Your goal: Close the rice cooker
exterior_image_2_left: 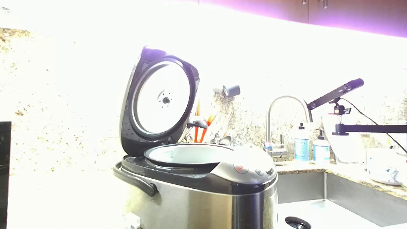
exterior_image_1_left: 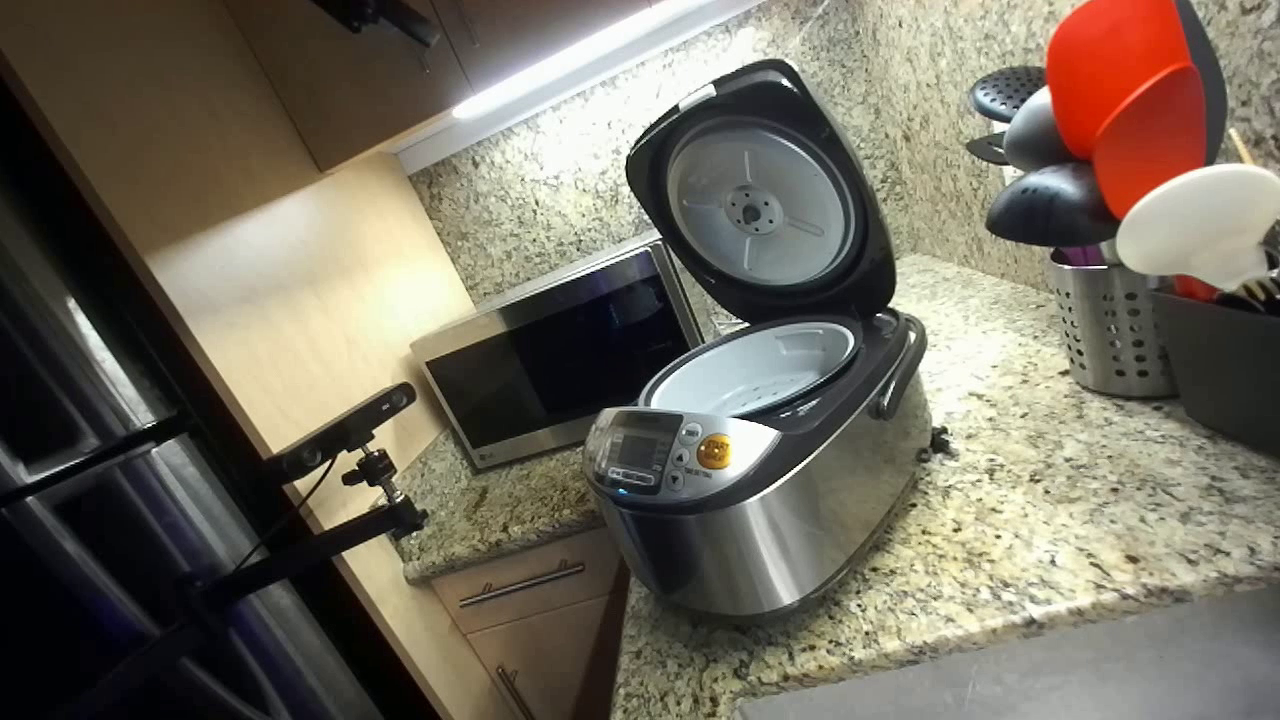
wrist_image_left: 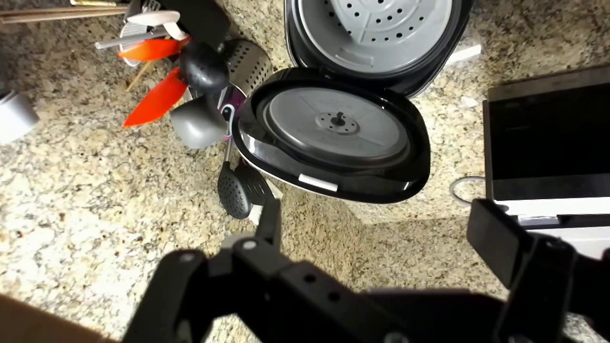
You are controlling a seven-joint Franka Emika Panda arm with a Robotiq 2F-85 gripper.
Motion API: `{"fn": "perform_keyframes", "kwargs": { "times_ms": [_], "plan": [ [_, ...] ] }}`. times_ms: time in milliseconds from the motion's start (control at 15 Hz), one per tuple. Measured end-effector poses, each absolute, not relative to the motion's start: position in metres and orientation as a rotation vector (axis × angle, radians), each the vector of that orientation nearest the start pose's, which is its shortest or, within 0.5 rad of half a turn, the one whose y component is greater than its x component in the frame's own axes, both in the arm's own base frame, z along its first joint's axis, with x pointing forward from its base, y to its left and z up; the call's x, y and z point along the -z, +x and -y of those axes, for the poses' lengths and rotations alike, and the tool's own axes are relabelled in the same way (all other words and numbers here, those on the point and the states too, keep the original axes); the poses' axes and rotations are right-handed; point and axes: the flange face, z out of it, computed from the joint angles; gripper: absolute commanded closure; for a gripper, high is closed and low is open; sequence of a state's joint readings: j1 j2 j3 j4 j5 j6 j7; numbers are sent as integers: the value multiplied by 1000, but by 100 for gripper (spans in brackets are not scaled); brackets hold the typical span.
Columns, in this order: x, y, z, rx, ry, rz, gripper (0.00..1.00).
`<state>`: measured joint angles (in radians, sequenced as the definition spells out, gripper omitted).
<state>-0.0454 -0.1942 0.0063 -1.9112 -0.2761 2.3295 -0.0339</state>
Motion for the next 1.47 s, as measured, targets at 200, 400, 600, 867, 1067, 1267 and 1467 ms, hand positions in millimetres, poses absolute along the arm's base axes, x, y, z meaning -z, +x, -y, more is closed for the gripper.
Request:
{"fn": "perform_keyframes", "kwargs": {
  "times_ms": [200, 400, 600, 867, 1067, 1267, 1467],
  "plan": [
    [-648, 580, 29, 1027, -3273, 214, 0],
    [-645, 603, 31, 1012, -3286, 213, 0],
    [-643, 604, 31, 1005, -3287, 215, 0],
    [-643, 604, 31, 1007, -3287, 215, 0],
    [-637, 607, 32, 997, -3317, 231, 0],
    [-626, 618, 30, 1042, -3389, 252, 0],
    [-614, 637, 25, 1142, -3407, 297, 0]
  ]
}}
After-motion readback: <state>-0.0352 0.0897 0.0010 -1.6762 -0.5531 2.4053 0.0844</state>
